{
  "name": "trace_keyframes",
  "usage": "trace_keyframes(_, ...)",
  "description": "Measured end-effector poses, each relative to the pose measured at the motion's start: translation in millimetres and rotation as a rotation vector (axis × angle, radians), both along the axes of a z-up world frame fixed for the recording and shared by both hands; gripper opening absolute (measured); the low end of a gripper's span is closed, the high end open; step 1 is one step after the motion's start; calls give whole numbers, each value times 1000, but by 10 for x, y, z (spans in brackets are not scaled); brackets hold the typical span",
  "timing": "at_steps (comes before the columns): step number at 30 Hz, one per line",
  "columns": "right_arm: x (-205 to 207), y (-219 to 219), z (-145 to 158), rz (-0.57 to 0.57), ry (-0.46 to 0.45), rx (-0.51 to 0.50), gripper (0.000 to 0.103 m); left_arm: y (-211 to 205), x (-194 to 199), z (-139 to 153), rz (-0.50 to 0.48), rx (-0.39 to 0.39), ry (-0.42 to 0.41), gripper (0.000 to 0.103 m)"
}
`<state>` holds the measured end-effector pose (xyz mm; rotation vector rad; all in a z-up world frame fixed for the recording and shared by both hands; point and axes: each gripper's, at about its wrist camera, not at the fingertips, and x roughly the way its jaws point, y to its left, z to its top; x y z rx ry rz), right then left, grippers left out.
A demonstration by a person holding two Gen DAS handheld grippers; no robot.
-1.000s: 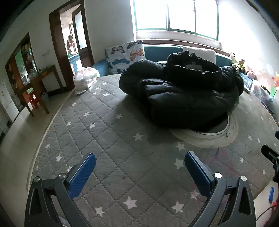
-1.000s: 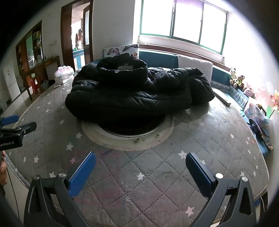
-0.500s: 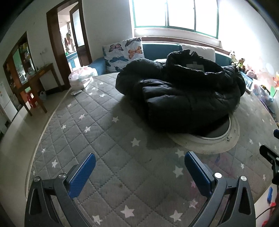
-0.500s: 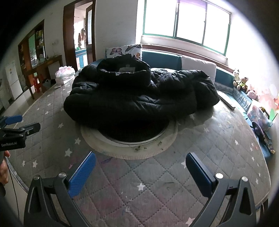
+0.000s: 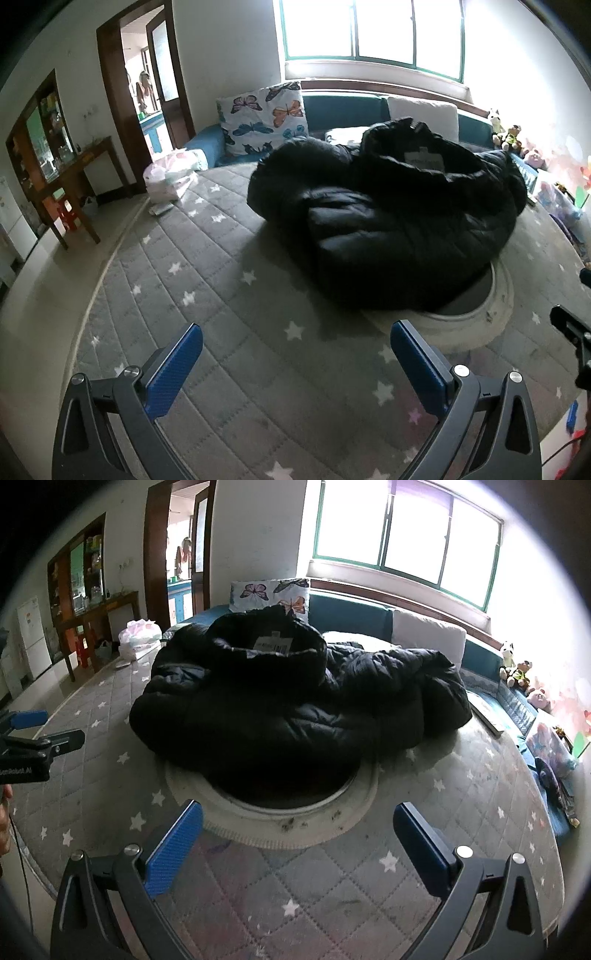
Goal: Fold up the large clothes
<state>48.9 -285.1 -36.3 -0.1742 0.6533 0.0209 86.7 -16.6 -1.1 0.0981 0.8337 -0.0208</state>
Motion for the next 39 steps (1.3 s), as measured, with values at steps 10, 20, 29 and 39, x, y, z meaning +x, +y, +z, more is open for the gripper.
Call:
trace_keyframes(10, 620, -120, 326, 42, -6, 41, 103, 11, 579, 335, -46, -10, -13, 103)
trace_keyframes(20, 1490, -159, 456, 20, 34, 53, 87, -458, 1560, 711, -173, -59, -1, 103)
trace_keyframes(29, 1780, -230, 230, 45, 191, 110, 18, -994, 2440, 243, -242, -10, 189, 47)
trace_keyframes(39, 1045, -159, 532, 152, 114, 65, 5, -1033, 2102, 350, -325, -21, 120, 7)
